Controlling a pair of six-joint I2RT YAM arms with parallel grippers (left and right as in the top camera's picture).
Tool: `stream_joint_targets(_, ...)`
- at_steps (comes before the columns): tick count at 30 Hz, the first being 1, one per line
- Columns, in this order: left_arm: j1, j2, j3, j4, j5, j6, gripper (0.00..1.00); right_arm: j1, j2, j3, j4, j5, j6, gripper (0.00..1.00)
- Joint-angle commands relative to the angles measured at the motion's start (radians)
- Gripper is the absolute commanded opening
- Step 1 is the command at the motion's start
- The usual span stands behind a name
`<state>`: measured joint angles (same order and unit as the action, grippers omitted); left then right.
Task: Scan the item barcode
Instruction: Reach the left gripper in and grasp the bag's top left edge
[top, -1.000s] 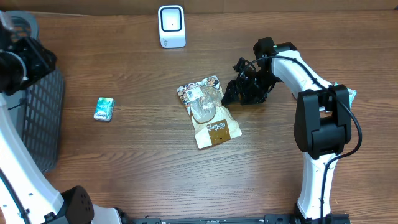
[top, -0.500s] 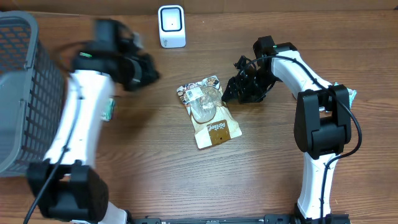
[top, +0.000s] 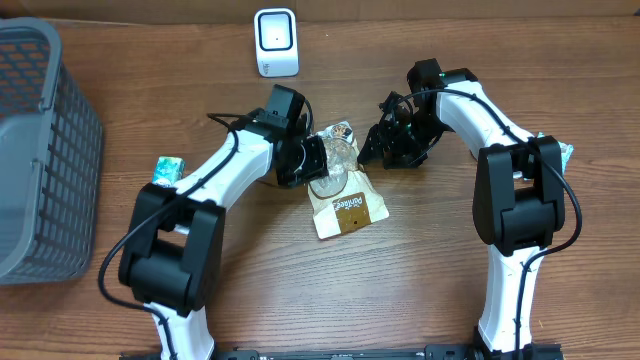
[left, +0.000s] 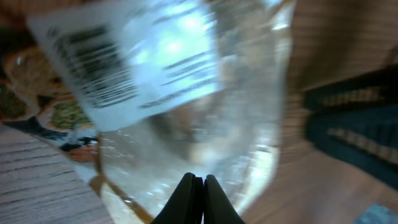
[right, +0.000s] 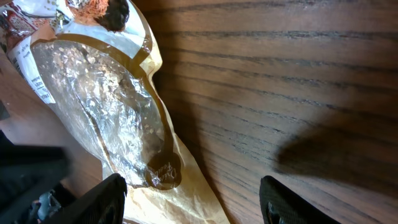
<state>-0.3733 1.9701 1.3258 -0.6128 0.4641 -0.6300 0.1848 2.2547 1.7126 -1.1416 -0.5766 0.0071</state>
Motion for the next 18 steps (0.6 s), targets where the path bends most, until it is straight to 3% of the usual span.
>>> stream_joint_targets(1,0.01,0.033,-0.008,-0.019,-0.002,0.021,0.04,0.005,-0.003,-0.003,0.0,-0.013,0.005,0.66)
stream_joint_targets(8,0.023,0.064,-0.009,-0.066,-0.121,0.04,0.04,0.006,-0.003,-0.005,-0.011,-0.013,0.005,0.66)
stream_joint_targets(18,0.058,0.168,-0.008,-0.037,-0.017,0.047,0.04,0.006,-0.003,-0.009,-0.011,-0.009,0.005,0.66)
